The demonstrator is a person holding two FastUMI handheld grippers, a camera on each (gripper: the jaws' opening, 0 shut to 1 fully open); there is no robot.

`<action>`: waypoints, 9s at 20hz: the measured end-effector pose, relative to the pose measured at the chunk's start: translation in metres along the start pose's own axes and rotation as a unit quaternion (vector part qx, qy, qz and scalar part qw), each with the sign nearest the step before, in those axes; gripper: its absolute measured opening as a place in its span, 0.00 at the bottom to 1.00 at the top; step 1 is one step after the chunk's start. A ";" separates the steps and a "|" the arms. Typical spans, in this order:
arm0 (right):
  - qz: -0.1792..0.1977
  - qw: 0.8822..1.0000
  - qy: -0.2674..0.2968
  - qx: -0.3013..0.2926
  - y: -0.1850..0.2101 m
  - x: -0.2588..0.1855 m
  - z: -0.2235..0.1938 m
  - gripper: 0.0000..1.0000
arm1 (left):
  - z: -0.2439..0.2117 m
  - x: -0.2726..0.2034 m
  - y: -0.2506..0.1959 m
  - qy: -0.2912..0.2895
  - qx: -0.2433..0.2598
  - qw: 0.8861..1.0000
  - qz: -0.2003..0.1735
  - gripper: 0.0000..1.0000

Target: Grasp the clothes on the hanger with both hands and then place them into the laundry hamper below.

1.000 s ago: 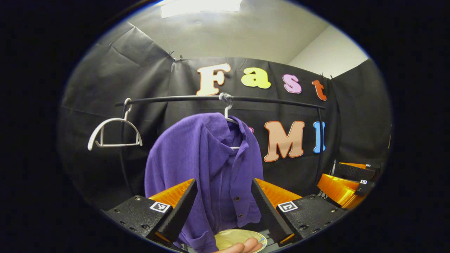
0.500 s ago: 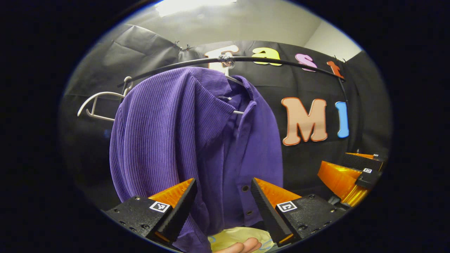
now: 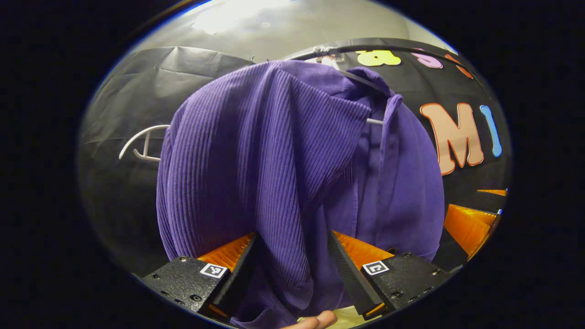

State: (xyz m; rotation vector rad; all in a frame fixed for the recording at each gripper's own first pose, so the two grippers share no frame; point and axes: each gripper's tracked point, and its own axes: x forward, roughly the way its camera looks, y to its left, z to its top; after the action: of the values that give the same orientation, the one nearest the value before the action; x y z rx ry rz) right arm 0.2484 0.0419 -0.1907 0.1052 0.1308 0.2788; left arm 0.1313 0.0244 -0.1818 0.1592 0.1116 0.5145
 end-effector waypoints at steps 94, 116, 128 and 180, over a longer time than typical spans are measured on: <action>-0.178 0.984 0.017 -0.010 -0.037 0.051 -0.006 0.00 | 0.028 0.031 0.103 0.021 -0.098 0.976 -0.191 0.00; -0.116 0.989 -0.090 -0.022 0.056 -0.062 0.084 0.00 | 0.079 -0.048 0.011 -0.045 -0.100 0.955 -0.275 0.01; -0.167 0.982 0.009 0.083 0.010 -0.054 -0.051 0.01 | -0.005 -0.038 -0.054 0.004 -0.106 0.942 -0.319 0.01; -0.278 0.934 0.227 -0.005 -0.046 -0.055 -0.220 1.00 | -0.248 -0.013 -0.082 0.234 -0.013 0.920 -0.313 0.97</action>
State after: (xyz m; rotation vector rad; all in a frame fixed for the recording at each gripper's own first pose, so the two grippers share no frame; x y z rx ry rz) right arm 0.1769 0.0016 -0.4065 -0.0105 0.6081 -0.2695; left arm 0.1232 -0.0221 -0.4394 -0.0351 0.6033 -0.0984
